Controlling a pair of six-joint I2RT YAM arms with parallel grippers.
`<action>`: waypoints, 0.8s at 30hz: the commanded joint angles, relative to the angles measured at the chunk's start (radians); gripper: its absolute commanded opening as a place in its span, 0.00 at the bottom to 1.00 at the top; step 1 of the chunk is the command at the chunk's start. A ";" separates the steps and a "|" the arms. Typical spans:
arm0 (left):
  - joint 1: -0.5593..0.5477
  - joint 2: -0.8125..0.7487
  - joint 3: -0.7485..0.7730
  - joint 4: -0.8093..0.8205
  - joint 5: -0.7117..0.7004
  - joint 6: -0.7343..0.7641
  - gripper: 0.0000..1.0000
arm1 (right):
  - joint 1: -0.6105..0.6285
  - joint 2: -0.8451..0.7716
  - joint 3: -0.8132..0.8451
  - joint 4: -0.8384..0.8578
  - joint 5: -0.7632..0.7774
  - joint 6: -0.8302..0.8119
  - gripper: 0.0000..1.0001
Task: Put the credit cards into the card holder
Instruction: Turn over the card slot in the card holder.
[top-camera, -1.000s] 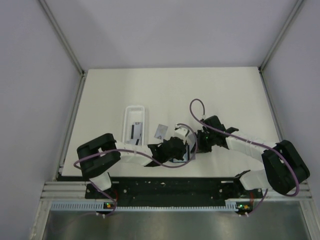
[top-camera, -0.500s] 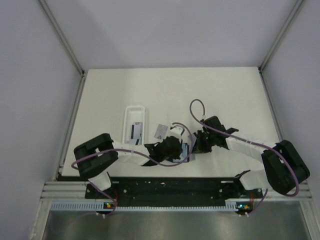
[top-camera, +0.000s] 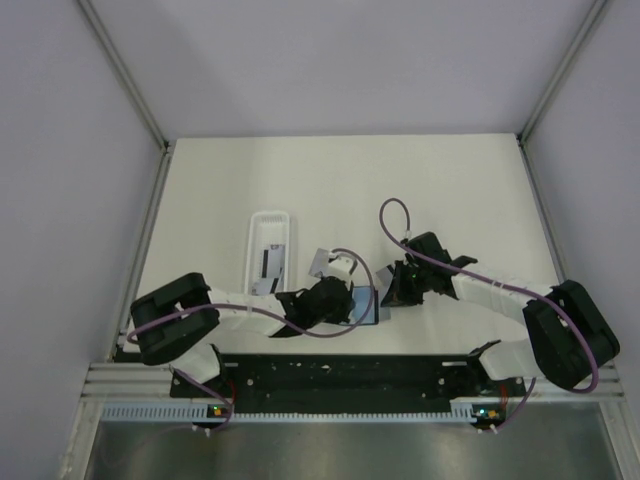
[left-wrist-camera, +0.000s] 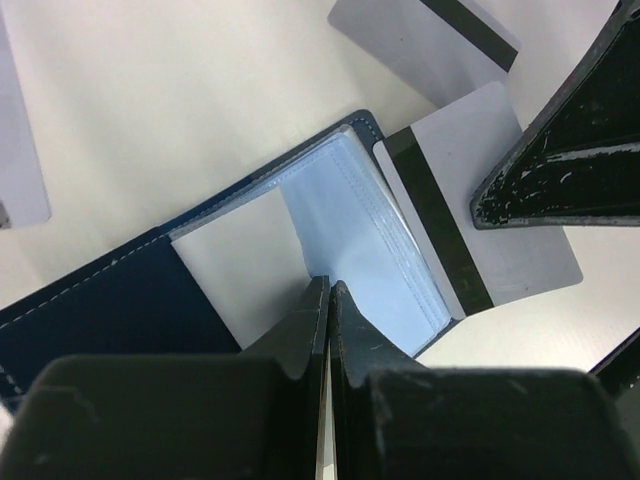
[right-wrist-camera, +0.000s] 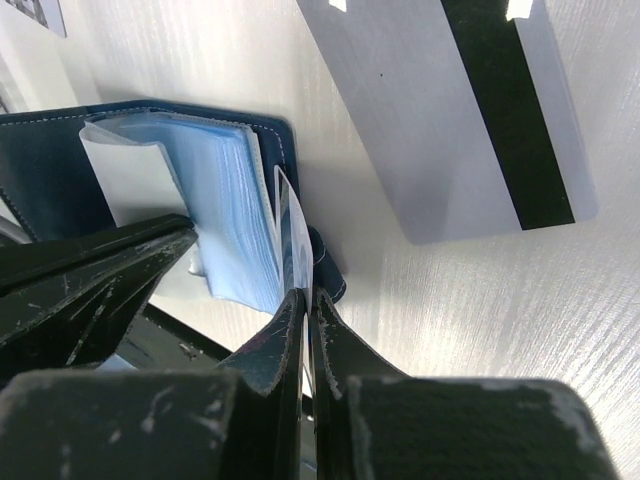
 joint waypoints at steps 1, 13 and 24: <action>0.009 -0.085 -0.066 -0.118 -0.048 -0.002 0.00 | 0.003 0.011 -0.046 -0.059 0.112 -0.021 0.00; 0.018 -0.382 -0.132 -0.288 -0.161 -0.004 0.00 | 0.002 0.011 -0.046 -0.060 0.110 -0.023 0.00; 0.026 -0.524 -0.034 -0.149 -0.053 0.119 0.00 | 0.002 0.012 -0.052 -0.056 0.110 -0.016 0.00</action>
